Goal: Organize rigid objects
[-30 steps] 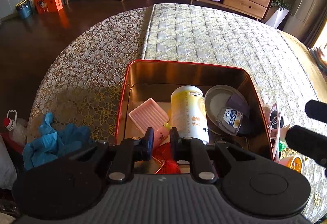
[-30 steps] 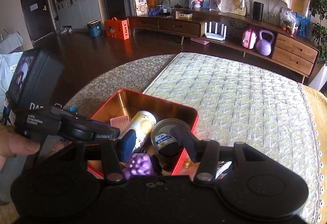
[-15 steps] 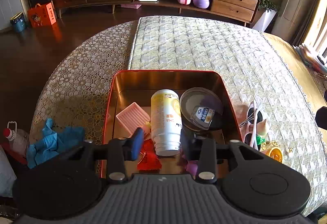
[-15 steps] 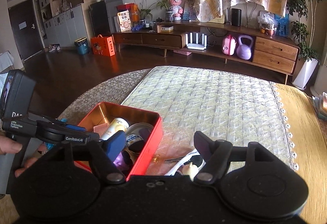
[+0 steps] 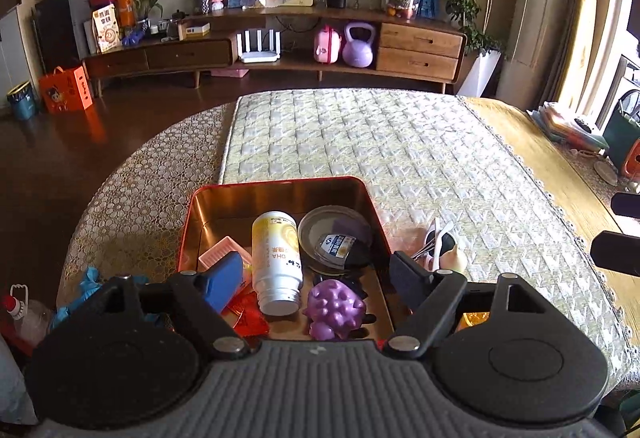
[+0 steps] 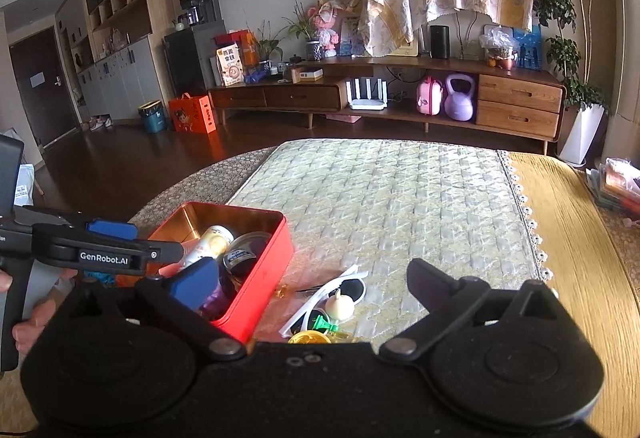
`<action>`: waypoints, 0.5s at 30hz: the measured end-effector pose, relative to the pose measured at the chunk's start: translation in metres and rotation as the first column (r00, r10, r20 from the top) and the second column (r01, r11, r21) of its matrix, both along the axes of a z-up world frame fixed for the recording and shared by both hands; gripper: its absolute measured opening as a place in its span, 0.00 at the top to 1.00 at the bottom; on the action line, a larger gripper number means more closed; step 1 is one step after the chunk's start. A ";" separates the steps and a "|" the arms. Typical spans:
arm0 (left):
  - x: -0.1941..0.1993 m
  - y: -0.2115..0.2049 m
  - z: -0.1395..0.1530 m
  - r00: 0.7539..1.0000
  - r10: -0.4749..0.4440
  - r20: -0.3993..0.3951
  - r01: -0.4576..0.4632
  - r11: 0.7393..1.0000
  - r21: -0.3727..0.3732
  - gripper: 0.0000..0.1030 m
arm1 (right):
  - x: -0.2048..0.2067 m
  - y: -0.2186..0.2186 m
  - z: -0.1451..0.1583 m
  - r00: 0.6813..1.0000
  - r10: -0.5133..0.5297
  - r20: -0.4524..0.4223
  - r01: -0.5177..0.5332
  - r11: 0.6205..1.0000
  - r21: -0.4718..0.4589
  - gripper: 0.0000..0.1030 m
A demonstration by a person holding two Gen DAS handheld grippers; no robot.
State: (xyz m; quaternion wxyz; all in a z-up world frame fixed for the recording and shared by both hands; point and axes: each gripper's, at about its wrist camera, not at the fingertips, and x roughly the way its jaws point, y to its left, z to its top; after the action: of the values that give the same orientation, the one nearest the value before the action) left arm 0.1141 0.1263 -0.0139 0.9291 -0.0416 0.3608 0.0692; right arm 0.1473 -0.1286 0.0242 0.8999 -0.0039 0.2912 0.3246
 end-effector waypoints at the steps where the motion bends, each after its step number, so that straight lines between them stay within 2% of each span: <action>1: -0.005 -0.002 0.001 1.000 -0.003 0.010 0.003 1.000 0.002 0.20 | -0.004 -0.003 -0.001 1.000 0.004 -0.002 -0.004 1.000 0.014 0.00; 4: -0.019 -0.008 0.003 0.999 -0.019 0.032 0.018 1.000 0.015 0.19 | -0.015 -0.009 -0.002 1.000 -0.003 0.002 0.003 0.999 0.035 0.00; 10: -0.046 -0.018 0.003 0.997 -0.025 0.068 0.023 0.999 0.023 0.03 | -0.044 -0.010 -0.006 0.999 -0.015 0.037 0.014 0.999 0.052 0.00; 15: -0.065 -0.026 0.002 0.997 -0.024 0.074 0.021 0.999 0.041 0.01 | -0.062 -0.009 -0.007 0.996 -0.045 0.073 0.042 0.998 0.048 0.00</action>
State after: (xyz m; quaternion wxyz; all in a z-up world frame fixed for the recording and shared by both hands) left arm 0.0490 0.1002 -0.0123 0.9434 -0.0217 0.3247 0.0644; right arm 0.0857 -0.1376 0.0176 0.9168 0.0114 0.2499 0.3114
